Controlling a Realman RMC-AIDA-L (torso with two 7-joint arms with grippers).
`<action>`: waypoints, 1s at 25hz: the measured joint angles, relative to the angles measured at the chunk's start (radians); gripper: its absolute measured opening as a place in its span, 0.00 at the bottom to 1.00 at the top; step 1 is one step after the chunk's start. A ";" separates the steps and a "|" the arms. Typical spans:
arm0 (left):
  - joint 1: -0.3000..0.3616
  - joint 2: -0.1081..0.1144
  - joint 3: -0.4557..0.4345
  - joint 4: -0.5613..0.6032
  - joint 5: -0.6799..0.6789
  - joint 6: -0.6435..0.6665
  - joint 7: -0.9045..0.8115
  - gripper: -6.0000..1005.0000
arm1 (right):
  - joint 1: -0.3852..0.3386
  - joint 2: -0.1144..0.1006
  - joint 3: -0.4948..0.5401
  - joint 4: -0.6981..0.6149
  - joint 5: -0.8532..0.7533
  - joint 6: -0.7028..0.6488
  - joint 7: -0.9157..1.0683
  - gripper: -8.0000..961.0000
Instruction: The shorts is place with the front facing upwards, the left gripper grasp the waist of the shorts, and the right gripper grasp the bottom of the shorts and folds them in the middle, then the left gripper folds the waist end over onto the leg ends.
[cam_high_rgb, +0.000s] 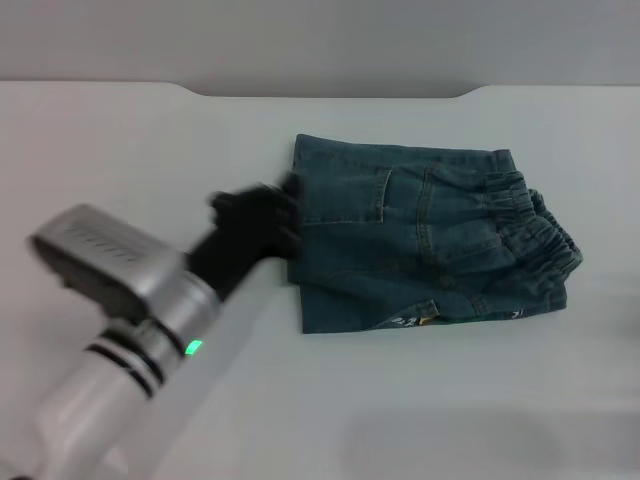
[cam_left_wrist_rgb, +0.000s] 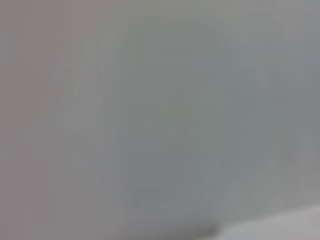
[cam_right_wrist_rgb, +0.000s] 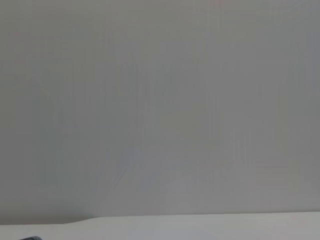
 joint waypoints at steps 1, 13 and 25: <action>0.011 -0.001 -0.019 0.004 0.001 0.016 0.013 0.10 | 0.000 0.000 0.000 -0.002 -0.001 0.000 0.000 0.02; 0.057 -0.002 -0.154 0.145 -0.008 0.135 0.045 0.13 | 0.005 0.006 0.051 -0.013 0.003 0.115 -0.003 0.03; 0.110 -0.001 -0.122 0.145 0.000 0.233 0.050 0.36 | 0.023 0.019 0.050 -0.087 -0.001 0.135 -0.005 0.39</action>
